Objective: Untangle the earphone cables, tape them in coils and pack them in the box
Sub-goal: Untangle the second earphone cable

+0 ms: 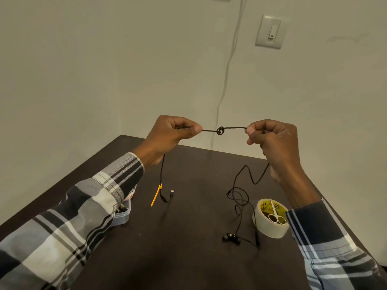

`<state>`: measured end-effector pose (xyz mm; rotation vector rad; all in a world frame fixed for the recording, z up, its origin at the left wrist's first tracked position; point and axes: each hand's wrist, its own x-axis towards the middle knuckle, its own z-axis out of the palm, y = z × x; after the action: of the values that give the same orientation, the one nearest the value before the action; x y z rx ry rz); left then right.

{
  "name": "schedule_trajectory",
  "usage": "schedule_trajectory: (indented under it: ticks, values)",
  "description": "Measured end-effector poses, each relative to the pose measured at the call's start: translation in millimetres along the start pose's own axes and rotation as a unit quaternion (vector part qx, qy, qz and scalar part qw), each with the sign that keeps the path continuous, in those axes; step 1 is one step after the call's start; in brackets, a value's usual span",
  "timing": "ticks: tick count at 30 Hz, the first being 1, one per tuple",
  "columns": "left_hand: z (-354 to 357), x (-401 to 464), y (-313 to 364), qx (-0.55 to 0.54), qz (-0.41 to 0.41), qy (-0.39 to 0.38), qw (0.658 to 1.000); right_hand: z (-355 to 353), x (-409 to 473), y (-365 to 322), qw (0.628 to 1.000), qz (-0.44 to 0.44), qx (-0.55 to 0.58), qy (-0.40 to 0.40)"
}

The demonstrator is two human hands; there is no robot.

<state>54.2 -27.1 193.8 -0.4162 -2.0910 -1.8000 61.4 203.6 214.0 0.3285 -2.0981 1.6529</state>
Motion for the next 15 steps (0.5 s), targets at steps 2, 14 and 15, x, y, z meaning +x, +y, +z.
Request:
schedule_trajectory:
  ticks: [2,14,15]
  values:
    - [-0.8,1.0,-1.7,0.002,-0.003,0.020,1.000,-0.5,-0.6,0.3,1.000,0.002,-0.010,-0.004]
    - [-1.5,0.4,-1.9,-0.034,-0.025,0.025,0.999,1.2,-0.4,2.4,0.999,0.006,-0.036,-0.025]
    - [-2.2,1.1,-2.4,-0.042,-0.032,0.034,0.998,0.8,0.1,2.2,0.999,0.005,-0.037,-0.024]
